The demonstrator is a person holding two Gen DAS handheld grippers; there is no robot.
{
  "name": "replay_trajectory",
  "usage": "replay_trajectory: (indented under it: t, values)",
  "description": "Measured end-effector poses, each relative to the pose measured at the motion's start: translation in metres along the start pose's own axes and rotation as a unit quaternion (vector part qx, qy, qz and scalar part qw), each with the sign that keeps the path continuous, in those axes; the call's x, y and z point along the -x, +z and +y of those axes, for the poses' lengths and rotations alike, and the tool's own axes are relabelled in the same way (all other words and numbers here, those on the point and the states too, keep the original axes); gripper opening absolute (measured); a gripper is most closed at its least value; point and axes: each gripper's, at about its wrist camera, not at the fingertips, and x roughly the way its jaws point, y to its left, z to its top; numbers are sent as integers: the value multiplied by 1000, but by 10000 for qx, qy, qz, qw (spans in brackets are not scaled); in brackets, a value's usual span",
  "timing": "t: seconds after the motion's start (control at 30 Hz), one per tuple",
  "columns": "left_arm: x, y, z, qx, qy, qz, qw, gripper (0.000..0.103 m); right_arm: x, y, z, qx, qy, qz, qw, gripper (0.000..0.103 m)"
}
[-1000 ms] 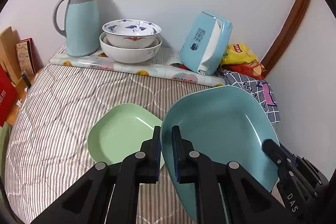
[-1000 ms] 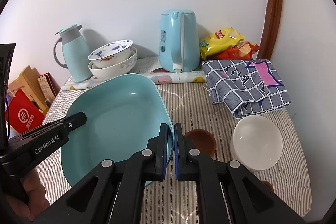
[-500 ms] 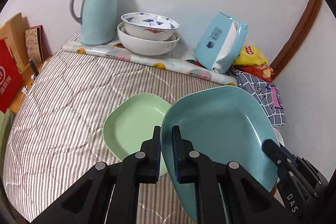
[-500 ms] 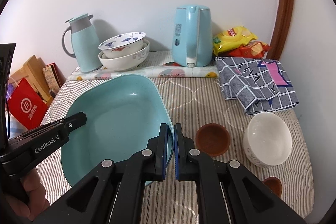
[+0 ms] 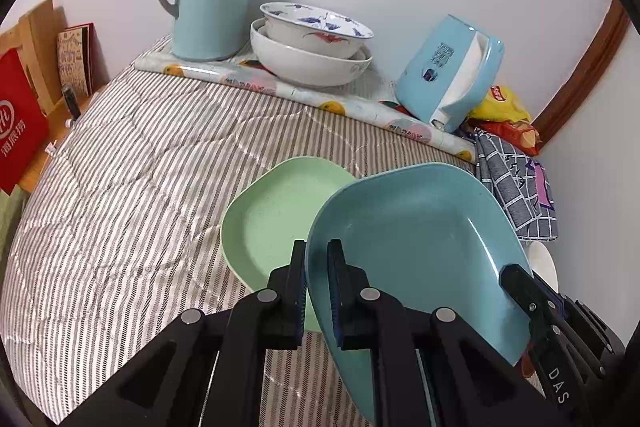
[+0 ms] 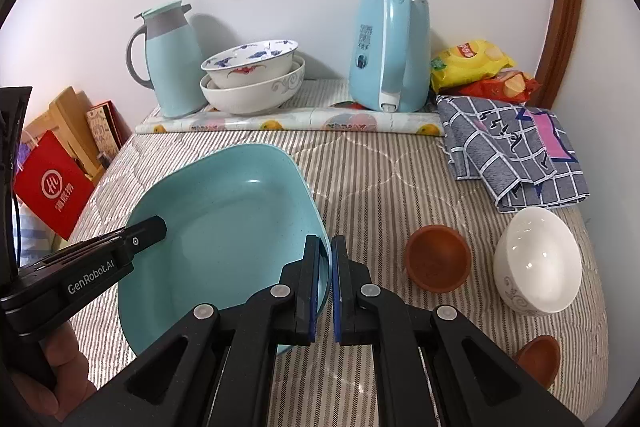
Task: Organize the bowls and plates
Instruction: 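Carry the light-blue plate with both tools onto the green plate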
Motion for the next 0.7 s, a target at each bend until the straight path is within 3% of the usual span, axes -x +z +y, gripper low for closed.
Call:
replay_trajectory:
  t: [0.7]
  values:
    - [-31,2,39,310,251,300,9988,10,-47,-4,23,269,238,388,9986,5]
